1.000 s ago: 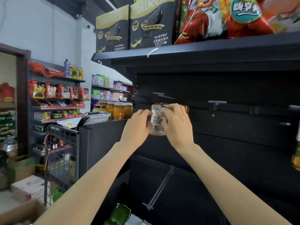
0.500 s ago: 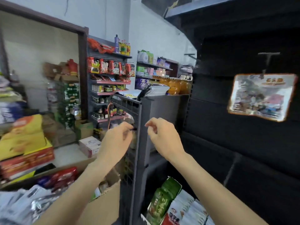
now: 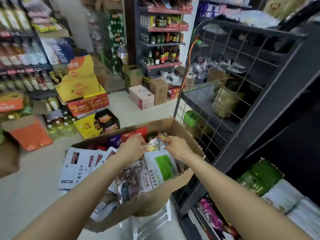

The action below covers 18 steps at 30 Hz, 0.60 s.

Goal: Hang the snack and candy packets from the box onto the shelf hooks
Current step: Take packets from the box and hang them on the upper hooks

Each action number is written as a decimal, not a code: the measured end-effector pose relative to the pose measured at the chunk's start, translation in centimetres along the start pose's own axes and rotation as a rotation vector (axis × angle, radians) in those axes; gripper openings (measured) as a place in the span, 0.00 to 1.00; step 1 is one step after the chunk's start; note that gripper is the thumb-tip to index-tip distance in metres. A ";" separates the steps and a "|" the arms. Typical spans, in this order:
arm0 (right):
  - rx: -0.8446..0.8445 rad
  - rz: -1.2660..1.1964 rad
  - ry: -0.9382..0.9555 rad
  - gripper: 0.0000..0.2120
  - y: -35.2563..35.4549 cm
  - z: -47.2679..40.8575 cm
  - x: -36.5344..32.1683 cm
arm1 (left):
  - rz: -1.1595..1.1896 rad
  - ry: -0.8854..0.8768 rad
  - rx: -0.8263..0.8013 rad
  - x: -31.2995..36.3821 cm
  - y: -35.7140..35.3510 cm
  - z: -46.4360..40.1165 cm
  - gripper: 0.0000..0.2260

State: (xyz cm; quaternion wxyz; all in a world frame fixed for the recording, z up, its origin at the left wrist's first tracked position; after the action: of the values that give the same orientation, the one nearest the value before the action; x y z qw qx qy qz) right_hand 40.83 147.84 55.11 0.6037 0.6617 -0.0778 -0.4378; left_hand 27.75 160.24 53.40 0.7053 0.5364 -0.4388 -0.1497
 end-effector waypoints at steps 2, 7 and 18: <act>-0.101 0.018 -0.019 0.23 -2.2 -1.5 1.0 | -0.075 -0.011 -0.093 -1.5 -1.4 -0.8 0.18; -0.214 -0.023 -0.041 0.29 -4.9 -3.8 2.5 | -0.081 -0.020 -0.159 -2.3 -3.1 -2.9 0.20; 0.005 -0.185 -0.061 0.06 -5.2 -5.8 4.9 | -0.091 0.001 -0.093 -1.5 -4.2 -5.4 0.14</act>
State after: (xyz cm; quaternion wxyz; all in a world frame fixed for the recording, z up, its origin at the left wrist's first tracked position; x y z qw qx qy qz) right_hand 45.47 150.34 47.63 0.5563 0.6538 -0.0359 -0.5116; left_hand 32.19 162.98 48.75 0.7220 0.5224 -0.4064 -0.2015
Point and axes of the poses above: each hand's wrist, its own z-axis away from the middle knuckle, its own y-axis out of the back of the hand, x = y × z, the point moved 2 cm from there along -z, towards the middle knuckle, and after that the axes turned 9 degrees about x, right-handed, at the moved point
